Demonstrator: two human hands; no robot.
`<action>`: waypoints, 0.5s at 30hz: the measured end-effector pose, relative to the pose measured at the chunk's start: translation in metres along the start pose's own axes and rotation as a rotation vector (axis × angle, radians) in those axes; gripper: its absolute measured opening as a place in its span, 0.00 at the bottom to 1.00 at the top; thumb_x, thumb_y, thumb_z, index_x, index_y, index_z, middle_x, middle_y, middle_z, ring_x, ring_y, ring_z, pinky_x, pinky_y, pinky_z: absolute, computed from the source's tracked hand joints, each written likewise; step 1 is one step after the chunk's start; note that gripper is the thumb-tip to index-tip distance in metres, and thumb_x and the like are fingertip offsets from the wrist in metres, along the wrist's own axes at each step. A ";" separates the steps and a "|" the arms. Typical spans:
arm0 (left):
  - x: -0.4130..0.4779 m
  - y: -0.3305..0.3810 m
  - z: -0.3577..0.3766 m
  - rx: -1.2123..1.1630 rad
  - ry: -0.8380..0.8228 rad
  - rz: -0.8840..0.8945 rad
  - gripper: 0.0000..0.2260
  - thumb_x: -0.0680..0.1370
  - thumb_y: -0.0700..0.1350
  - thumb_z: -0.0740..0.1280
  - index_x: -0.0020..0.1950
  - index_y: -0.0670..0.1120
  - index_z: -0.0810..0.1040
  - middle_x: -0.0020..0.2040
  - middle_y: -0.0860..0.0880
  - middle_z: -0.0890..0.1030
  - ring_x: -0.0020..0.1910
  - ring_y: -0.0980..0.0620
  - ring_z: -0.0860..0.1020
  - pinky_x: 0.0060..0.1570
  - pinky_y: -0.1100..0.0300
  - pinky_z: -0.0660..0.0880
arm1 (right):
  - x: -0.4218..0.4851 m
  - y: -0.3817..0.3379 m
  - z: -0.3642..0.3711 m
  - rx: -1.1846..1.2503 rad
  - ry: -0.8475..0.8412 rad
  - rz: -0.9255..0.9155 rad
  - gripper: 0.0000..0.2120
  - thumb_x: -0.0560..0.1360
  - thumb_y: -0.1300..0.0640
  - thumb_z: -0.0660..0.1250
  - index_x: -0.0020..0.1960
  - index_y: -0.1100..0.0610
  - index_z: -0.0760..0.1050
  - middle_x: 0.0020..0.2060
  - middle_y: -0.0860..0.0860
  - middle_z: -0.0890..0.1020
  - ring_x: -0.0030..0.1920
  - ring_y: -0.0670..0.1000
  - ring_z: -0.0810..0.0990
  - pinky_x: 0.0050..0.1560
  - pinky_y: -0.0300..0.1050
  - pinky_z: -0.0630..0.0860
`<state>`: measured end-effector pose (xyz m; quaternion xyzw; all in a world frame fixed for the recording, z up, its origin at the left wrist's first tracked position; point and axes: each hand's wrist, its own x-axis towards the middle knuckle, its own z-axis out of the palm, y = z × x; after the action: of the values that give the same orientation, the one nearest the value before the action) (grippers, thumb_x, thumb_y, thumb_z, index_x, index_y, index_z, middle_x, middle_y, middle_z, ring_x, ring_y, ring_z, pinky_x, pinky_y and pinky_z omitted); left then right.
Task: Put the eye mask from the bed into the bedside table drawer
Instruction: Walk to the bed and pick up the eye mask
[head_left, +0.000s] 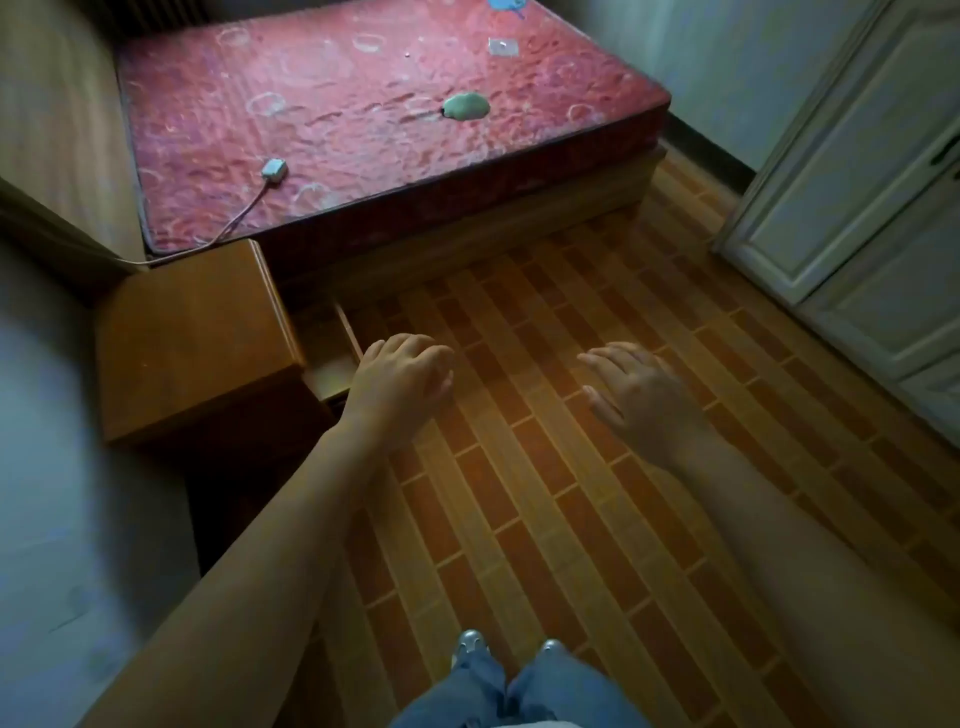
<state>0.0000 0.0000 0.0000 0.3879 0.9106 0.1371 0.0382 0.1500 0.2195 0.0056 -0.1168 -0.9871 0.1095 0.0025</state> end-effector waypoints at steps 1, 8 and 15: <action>0.004 -0.004 0.001 -0.003 0.010 0.004 0.15 0.78 0.51 0.59 0.62 0.48 0.74 0.64 0.45 0.76 0.66 0.46 0.70 0.66 0.49 0.64 | 0.006 -0.001 0.002 0.002 0.013 -0.004 0.20 0.78 0.51 0.55 0.68 0.56 0.65 0.66 0.53 0.73 0.69 0.52 0.65 0.67 0.51 0.63; 0.050 -0.018 0.008 -0.007 0.071 -0.003 0.15 0.77 0.51 0.60 0.61 0.49 0.75 0.62 0.45 0.77 0.65 0.45 0.71 0.65 0.48 0.66 | 0.050 0.011 0.004 0.041 0.069 0.004 0.20 0.77 0.51 0.56 0.67 0.57 0.66 0.65 0.54 0.74 0.69 0.53 0.66 0.68 0.52 0.63; 0.129 -0.022 0.020 0.000 0.087 -0.048 0.16 0.77 0.52 0.59 0.62 0.49 0.74 0.63 0.46 0.77 0.65 0.45 0.71 0.65 0.48 0.66 | 0.117 0.062 0.002 0.074 0.172 -0.003 0.17 0.77 0.54 0.58 0.63 0.59 0.70 0.61 0.56 0.77 0.66 0.55 0.70 0.64 0.53 0.67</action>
<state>-0.1018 0.0827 -0.0207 0.3594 0.9206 0.1529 0.0020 0.0506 0.3053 -0.0123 -0.1239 -0.9787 0.1356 0.0915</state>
